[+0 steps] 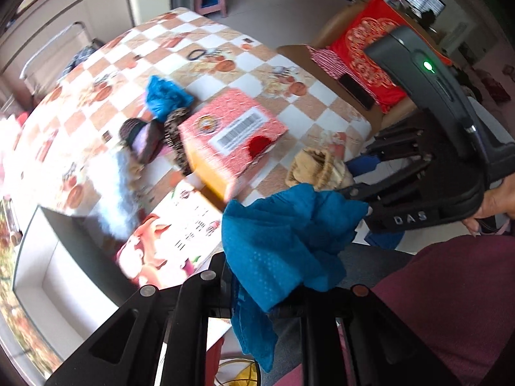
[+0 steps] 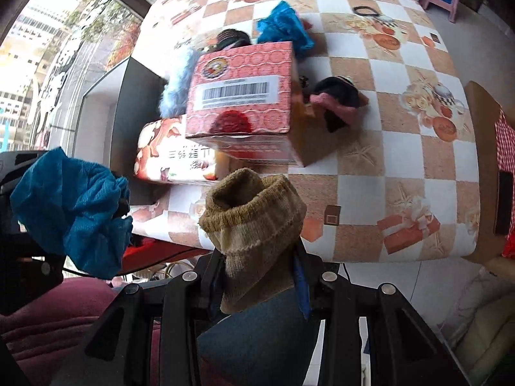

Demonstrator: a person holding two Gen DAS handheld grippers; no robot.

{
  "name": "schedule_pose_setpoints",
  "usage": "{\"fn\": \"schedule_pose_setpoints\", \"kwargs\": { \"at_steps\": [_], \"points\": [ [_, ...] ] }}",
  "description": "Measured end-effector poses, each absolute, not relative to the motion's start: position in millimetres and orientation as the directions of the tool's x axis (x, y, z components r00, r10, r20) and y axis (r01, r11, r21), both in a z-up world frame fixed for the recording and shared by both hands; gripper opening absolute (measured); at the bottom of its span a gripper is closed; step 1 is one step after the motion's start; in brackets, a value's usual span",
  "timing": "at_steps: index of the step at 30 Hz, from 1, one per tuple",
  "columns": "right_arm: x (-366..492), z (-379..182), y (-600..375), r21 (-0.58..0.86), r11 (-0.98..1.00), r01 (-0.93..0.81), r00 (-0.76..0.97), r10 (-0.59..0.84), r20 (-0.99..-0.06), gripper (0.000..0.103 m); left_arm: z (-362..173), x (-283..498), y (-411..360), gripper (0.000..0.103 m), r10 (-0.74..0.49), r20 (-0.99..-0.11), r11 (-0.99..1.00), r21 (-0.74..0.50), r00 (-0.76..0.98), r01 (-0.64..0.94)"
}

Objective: Organize soft objects
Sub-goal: 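Carry the blue cloth and beige sock in both grippers over the white box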

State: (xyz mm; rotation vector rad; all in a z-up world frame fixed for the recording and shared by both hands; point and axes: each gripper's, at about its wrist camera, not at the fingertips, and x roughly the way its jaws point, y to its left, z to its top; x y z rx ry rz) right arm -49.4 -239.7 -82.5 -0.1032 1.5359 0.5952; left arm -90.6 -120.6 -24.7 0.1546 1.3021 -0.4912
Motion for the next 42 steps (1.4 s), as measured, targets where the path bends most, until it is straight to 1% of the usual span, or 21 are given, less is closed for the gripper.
{"fn": "schedule_pose_setpoints", "kwargs": {
  "at_steps": [10, 18, 24, 32, 38, 42],
  "points": [
    [-56, -61, -155, 0.281, 0.701, -0.656, -0.112, 0.278, -0.954, 0.038, -22, -102, -40, 0.016, -0.198, -0.941, 0.975, -0.162, 0.273, 0.15],
    [-55, -47, -95, 0.298, 0.585, -0.754, -0.155, 0.282, -0.947, 0.038, -19, -126, 21, 0.016, -0.124, -0.937, 0.981, -0.165, 0.326, -0.102],
    [-61, -39, -48, 0.322, 0.497, -0.806, -0.191, 0.296, -0.936, 0.038, -24, -142, 57, 0.016, -0.07, -0.938, 0.952, -0.165, 0.34, -0.257],
    [-81, -39, 1, 0.322, 0.38, -0.867, -0.228, 0.273, -0.935, 0.038, -31, -163, 84, 0.016, -0.015, -0.94, 0.911, -0.154, 0.342, -0.382],
    [-82, -48, 13, 0.329, 0.372, -0.868, -0.246, 0.254, -0.935, 0.038, -38, -176, 90, 0.016, 0.004, -0.946, 0.885, -0.148, 0.325, -0.441],
    [-80, -49, 20, 0.321, 0.375, -0.87, -0.237, 0.254, -0.938, 0.038, -45, -181, 94, 0.016, 0.045, -0.953, 0.869, -0.111, 0.301, -0.482]
  ]
}}
